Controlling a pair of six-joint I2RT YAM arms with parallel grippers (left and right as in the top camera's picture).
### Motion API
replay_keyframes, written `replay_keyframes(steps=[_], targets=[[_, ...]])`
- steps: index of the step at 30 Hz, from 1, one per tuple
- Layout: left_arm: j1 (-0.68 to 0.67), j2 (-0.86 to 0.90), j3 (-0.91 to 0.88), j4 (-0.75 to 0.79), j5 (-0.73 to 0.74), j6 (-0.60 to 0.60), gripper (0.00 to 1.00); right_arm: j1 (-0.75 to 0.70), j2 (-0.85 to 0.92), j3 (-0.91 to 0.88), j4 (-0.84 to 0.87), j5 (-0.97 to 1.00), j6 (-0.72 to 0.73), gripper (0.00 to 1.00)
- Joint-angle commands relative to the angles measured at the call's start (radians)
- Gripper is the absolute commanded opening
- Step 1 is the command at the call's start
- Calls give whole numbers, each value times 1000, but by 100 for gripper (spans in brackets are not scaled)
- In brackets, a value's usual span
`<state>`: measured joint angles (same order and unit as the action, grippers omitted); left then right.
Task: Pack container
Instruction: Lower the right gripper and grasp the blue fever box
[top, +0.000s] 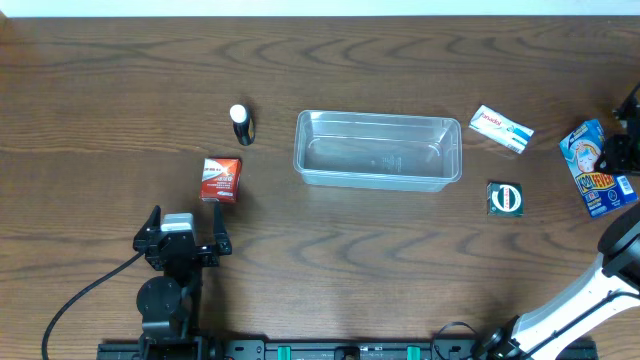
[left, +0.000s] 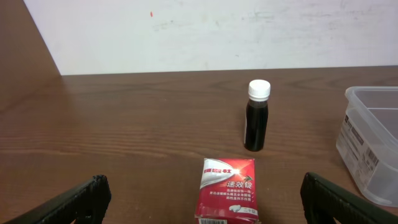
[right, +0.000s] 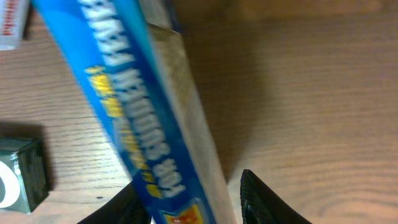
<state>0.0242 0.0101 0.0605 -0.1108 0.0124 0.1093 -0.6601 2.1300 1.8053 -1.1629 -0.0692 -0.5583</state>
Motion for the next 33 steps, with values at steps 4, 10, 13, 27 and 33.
replay_keyframes(steps=[4,10,13,27,33], targets=[[-2,-6,-31,-14,6,10,98,-10,4,-10,11,26,92,42],[-2,-6,-31,-14,6,10,98,-10,4,-44,19,-12,94,43],[-2,-6,-31,-14,6,10,98,-10,4,-48,18,-10,146,43],[-2,-6,-31,-14,6,10,98,-4,4,-48,71,-7,195,40],[-2,-6,-31,-14,6,10,98,24,4,-48,90,-5,176,39]])
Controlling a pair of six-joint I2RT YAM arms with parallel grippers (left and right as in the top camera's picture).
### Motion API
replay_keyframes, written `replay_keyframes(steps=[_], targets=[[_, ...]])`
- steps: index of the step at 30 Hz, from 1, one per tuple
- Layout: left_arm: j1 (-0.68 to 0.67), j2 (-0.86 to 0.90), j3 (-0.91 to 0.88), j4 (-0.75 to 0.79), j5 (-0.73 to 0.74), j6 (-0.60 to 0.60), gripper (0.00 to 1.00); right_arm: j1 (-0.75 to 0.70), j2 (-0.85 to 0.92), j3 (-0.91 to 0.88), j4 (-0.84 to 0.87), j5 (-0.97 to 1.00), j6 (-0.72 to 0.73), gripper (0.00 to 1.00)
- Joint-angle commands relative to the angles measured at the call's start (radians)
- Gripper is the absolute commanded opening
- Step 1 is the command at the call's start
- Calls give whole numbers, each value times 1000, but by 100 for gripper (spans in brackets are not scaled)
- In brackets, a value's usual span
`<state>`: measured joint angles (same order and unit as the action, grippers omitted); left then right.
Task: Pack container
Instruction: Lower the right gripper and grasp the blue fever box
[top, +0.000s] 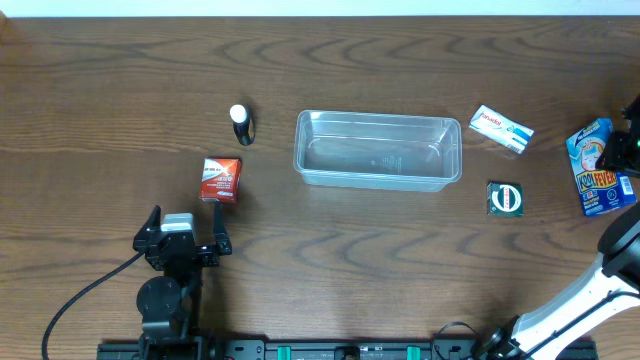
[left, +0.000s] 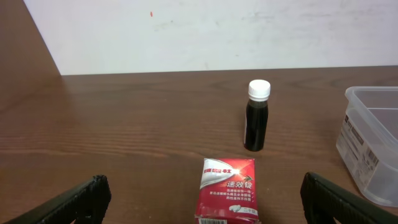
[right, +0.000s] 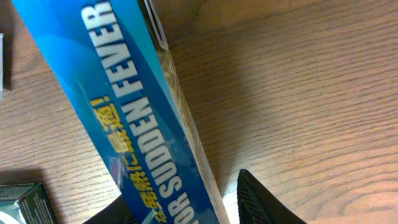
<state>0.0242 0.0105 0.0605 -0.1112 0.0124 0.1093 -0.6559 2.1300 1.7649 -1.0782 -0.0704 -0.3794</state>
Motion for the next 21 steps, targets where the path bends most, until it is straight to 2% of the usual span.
replay_keyframes(steps=[1,8,13,17,21], targets=[[-2,-6,-31,-14,6,10,98,24,4,-7,9,-4,-3,39],[-2,-6,-31,-14,6,10,98,53,4,-7,8,2,-3,37],[-2,-6,-31,-14,6,10,98,72,4,-7,0,43,-2,30],[-2,-6,-31,-14,6,10,98,75,4,-7,-14,90,-2,21],[-2,-6,-31,-14,6,10,98,74,4,-7,-18,93,7,21]])
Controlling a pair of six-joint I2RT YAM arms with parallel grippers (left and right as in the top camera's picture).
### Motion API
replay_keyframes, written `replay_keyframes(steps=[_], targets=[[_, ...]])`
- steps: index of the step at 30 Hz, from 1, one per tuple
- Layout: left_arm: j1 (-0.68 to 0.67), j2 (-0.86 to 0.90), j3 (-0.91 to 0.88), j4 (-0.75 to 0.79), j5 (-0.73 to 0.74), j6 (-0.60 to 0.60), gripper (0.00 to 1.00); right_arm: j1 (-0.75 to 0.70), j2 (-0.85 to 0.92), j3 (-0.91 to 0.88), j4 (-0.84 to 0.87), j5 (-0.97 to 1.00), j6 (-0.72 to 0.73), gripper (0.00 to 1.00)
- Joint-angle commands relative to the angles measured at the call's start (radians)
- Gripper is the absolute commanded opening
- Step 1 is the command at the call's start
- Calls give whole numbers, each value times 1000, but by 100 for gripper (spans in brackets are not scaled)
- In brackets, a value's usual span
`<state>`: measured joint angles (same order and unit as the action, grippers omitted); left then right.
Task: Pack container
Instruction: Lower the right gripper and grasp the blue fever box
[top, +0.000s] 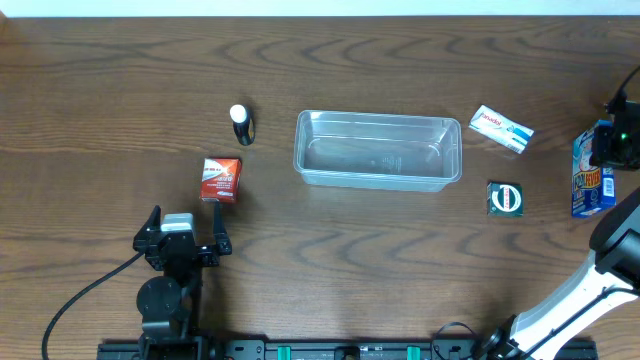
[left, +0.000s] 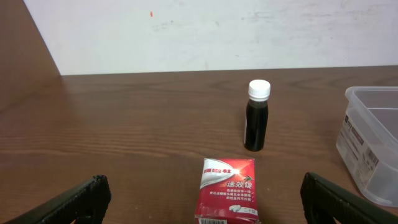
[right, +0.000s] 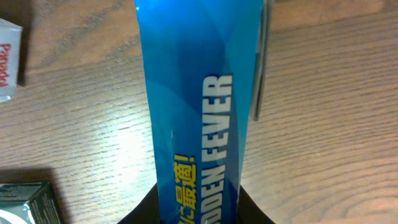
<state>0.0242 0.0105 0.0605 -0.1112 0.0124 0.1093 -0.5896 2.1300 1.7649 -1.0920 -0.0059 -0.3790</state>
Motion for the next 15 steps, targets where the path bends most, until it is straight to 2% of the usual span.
replay_keyframes(steps=[1,8,15], targets=[[-2,-6,-31,-14,6,10,98,8,4,-7,-5,29,9,21],[-2,-6,-31,-14,6,10,98,8,4,-1,-5,29,27,22],[-2,-6,-31,-14,6,10,98,13,2,71,-47,29,91,19]])
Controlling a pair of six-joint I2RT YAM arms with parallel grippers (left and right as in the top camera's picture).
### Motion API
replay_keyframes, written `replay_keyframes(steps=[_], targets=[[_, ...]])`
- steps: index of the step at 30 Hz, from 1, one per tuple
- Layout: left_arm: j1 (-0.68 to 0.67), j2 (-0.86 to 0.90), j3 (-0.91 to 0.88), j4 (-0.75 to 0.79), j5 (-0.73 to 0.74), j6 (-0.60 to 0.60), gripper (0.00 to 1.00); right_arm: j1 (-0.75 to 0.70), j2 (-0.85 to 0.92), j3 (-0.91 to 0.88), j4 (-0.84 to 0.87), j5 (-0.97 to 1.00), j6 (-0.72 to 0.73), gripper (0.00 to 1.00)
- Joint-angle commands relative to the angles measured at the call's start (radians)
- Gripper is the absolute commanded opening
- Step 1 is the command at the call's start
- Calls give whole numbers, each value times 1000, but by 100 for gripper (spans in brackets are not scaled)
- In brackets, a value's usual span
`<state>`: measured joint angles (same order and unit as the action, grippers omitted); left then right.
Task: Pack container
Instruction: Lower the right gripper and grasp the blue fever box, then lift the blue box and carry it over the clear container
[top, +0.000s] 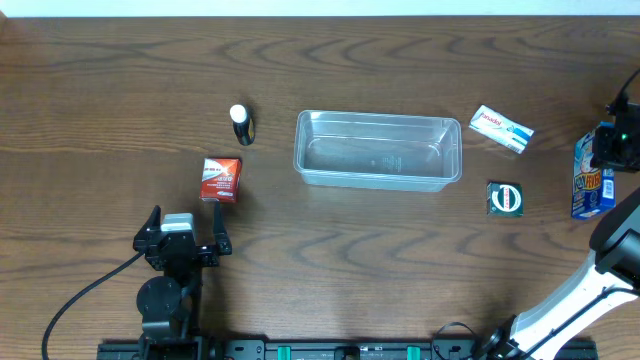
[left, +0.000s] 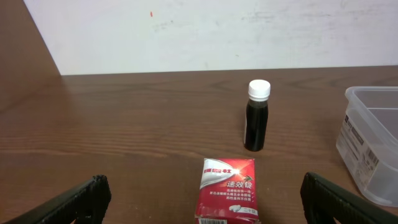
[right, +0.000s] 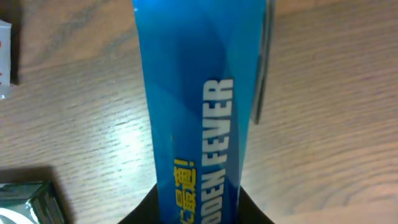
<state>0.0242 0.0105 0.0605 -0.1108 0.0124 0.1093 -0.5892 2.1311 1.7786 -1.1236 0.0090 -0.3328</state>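
Note:
A clear plastic container (top: 377, 116) stands at the table's middle. At the far right, my right gripper (right: 198, 208) is shut on a blue "Sudden Fever" box (right: 199, 93), which stands on edge (top: 587, 180) with a finger pressed to each side. Left of it lie a dark green square packet (top: 505, 198) and a white box (top: 501, 129). A red box (top: 220, 179) and a dark bottle with a white cap (top: 241, 124) sit left of the container. My left gripper (top: 186, 218) is open near the front edge, with the red box (left: 227, 188) lying ahead between its fingers.
The table's right edge runs just beyond the blue box. The container's wall (left: 373, 143) shows at the right of the left wrist view, with the bottle (left: 257, 116) upright behind the red box. A white wall rises behind the table.
Almost nothing has changed. The right wrist view has shifted a little, so the white box now barely shows at its left edge. The blue box stays gripped, and the left arm is still.
At first the blue box lay flat and askew at the far right, slanting across my right gripper's open fingers. It was still slanted a second later. Then it stood on edge, straight between the fingers with the gripper shut on it, as now. The left arm stayed put.

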Motion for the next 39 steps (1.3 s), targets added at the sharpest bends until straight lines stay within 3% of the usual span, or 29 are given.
replay_keyframes(steps=[1,9,15,23,30,33,39], targets=[[-2,-6,-31,-14,6,10,98,14,1,68,-23,14,50,19],[-2,-6,-31,-14,6,10,98,42,0,196,-129,11,100,19],[-2,-6,-31,-14,6,10,98,140,0,345,-215,11,100,18],[-2,-6,-31,-14,6,10,98,376,0,600,-305,19,40,19],[-2,-6,-31,-14,6,10,98,672,0,803,-355,17,-94,17],[-2,-6,-31,-14,6,10,98,792,0,824,-360,18,-171,13],[-2,-6,-31,-14,6,10,98,936,1,809,-381,19,-227,15]])
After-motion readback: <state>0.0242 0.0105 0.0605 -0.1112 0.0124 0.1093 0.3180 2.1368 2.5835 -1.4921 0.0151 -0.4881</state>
